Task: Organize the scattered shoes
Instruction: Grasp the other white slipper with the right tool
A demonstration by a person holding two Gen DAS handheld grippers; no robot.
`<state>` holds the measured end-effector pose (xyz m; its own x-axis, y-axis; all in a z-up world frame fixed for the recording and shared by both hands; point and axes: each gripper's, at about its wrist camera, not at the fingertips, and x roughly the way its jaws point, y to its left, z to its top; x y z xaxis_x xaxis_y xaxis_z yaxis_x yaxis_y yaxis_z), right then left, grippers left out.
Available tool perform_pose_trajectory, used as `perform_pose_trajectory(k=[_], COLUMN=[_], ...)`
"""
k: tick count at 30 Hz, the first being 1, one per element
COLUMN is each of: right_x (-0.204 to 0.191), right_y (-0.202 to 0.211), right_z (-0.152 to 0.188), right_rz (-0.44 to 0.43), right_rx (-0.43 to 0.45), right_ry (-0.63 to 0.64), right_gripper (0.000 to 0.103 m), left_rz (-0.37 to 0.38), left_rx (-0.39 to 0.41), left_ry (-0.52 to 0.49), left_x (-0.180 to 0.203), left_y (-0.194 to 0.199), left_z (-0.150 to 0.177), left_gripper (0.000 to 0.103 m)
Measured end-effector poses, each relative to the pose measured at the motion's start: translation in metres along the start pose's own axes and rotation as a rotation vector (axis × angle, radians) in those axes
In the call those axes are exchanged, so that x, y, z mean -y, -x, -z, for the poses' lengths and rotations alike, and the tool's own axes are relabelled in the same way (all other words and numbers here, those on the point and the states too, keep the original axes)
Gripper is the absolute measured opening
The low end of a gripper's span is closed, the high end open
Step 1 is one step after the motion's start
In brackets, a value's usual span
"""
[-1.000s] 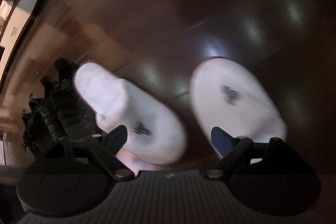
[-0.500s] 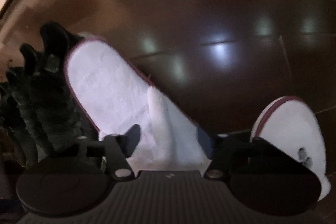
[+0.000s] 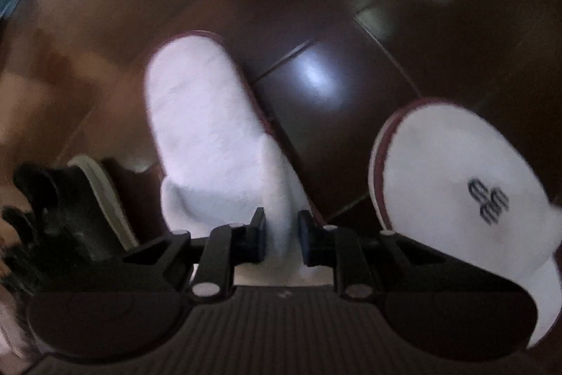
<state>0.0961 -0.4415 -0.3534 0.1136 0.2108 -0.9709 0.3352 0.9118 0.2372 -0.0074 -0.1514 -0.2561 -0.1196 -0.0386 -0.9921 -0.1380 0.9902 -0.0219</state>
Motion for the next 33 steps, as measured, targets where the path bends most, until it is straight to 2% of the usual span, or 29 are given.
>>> perform_pose_trajectory(k=[3, 5, 6, 7, 8, 14, 17, 23, 26, 30, 33], right_x=[0.002, 0.004, 0.005, 0.007, 0.009, 0.036, 0.068, 0.126, 0.145, 0.162, 0.153], right_y=[0.0, 0.0, 0.001, 0.003, 0.006, 0.043, 0.066, 0.099, 0.095, 0.085, 0.066], right_z=[0.0, 0.0, 0.0, 0.0, -0.001, 0.01, 0.026, 0.062, 0.076, 0.08, 0.073], right_rz=[0.009, 0.015, 0.019, 0.028, 0.038, -0.04, -0.035, 0.036, 0.062, 0.041, 0.02], right_rx=[0.01, 0.012, 0.01, 0.009, 0.008, 0.063, 0.095, 0.145, 0.143, 0.146, 0.165], right_ry=[-0.025, -0.047, -0.06, -0.086, -0.112, -0.214, -0.319, -0.493, -0.565, -0.611, -0.638], right_gripper=[0.021, 0.025, 0.031, 0.055, 0.07, 0.072, 0.072, 0.072, 0.072, 0.072, 0.072], left_rz=[0.004, 0.005, 0.005, 0.006, 0.006, 0.006, 0.006, 0.006, 0.002, -0.008, -0.019], left_rx=[-0.001, -0.004, -0.006, -0.005, -0.002, 0.024, 0.031, 0.044, 0.048, 0.052, 0.055], left_ry=[0.003, 0.002, 0.001, -0.001, -0.003, 0.009, 0.006, -0.051, -0.088, -0.121, -0.144], left_x=[0.0, 0.0, 0.0, 0.0, 0.001, -0.003, -0.001, 0.012, 0.02, 0.031, 0.039], left_y=[0.0, -0.001, -0.001, 0.0, 0.001, 0.008, 0.01, 0.012, 0.011, 0.009, 0.008], left_z=[-0.001, -0.001, -0.001, -0.001, -0.001, -0.004, -0.004, 0.006, 0.013, 0.022, 0.03], left_gripper=[0.085, 0.085, 0.085, 0.085, 0.085, 0.085, 0.085, 0.085, 0.086, 0.086, 0.086])
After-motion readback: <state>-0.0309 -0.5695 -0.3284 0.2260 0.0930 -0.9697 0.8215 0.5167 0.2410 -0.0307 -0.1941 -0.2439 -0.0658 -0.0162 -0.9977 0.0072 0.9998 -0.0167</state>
